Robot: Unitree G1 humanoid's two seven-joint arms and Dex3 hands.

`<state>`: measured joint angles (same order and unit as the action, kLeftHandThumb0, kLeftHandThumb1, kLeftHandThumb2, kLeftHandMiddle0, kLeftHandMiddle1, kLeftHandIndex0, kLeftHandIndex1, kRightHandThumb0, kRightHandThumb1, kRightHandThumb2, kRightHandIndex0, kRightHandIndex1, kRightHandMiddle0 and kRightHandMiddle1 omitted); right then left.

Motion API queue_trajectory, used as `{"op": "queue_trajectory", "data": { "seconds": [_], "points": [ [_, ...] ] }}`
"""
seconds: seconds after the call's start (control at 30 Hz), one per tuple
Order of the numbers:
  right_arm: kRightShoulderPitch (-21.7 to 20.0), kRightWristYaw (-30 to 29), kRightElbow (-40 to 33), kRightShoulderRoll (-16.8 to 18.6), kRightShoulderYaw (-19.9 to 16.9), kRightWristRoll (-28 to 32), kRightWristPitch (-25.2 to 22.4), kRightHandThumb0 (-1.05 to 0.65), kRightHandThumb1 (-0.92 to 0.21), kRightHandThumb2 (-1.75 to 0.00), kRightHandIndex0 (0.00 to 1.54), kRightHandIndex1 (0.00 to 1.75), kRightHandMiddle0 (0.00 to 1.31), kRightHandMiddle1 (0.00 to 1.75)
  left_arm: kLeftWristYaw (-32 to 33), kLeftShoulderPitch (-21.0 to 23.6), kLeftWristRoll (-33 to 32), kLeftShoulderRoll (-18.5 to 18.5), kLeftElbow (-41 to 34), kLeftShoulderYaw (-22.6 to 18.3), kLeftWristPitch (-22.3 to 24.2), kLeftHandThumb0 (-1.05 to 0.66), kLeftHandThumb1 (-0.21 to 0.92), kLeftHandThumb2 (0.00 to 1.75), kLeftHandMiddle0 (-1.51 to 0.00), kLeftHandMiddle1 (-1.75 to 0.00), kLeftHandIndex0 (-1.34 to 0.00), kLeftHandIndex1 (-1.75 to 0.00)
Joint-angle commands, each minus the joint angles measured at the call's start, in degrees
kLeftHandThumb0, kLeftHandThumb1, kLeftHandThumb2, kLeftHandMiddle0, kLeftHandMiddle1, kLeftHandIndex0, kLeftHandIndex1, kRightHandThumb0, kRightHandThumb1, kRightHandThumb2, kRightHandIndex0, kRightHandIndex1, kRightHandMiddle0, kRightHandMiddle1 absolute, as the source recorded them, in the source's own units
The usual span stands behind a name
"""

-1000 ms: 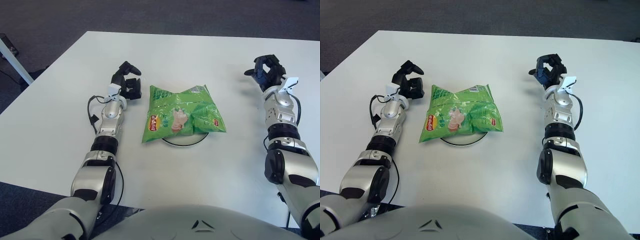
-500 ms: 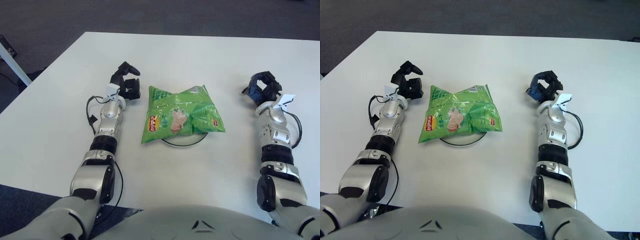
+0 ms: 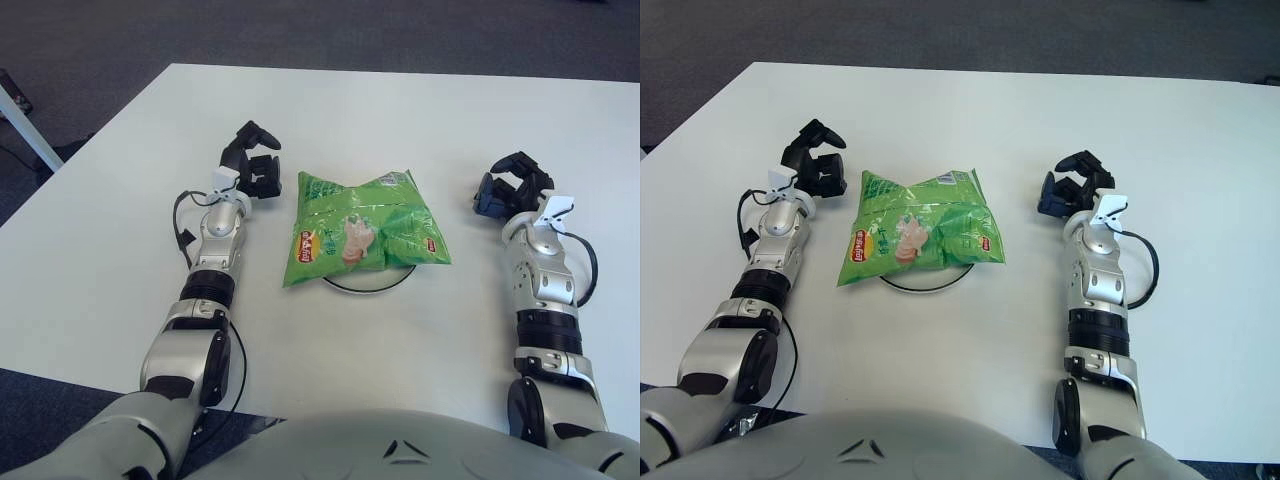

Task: Put the snack into the plate.

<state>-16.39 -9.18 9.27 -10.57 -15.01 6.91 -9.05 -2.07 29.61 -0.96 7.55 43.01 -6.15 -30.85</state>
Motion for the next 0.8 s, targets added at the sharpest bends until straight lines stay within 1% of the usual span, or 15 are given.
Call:
{"op": "queue_trajectory", "data": {
  "seconds": [0.0,0.23,0.5,0.77],
  "points": [
    [3.3,0.2,1.0,0.8,1.0,-1.3,-1.7,-0.01,0.12,-1.75,0.97,1.57,0.74,1.75,0.8,-4.9,1.1,-1.0,3.1,0.6,-0.7,-0.46,0.36,1.26,-1.29,-1.75,-0.58,-1.75],
    [5.4,0.8,-1.7,1.4,1.7,-1.6,-2.2,0.00,0.11,-1.75,0.96,1.61,0.72,1.75,0.6,-5.2,1.0,-0.9,2.6,0.6,-0.7,-0.46,0.37,1.26,-1.28,-1.75,-0.57,-1.75],
    [6.7,4.0,-4.2,1.2,1.6,0.8,-5.4,-0.01,0.07,-1.75,0.90,1.71,0.68,1.75,-0.3,-5.4,0.3,-1.1,2.6,0.4,-1.5,-0.46,0.37,1.25,-1.28,-1.75,-0.57,-1.75],
    [7.2,6.6,-5.2,1.4,1.7,2.2,-6.8,-0.01,0.07,-1.75,0.90,1.74,0.70,1.71,-0.8,-5.6,0.3,-1.2,2.9,0.5,-2.3,-0.46,0.37,1.25,-1.29,-1.75,-0.57,-1.75]
  ]
}}
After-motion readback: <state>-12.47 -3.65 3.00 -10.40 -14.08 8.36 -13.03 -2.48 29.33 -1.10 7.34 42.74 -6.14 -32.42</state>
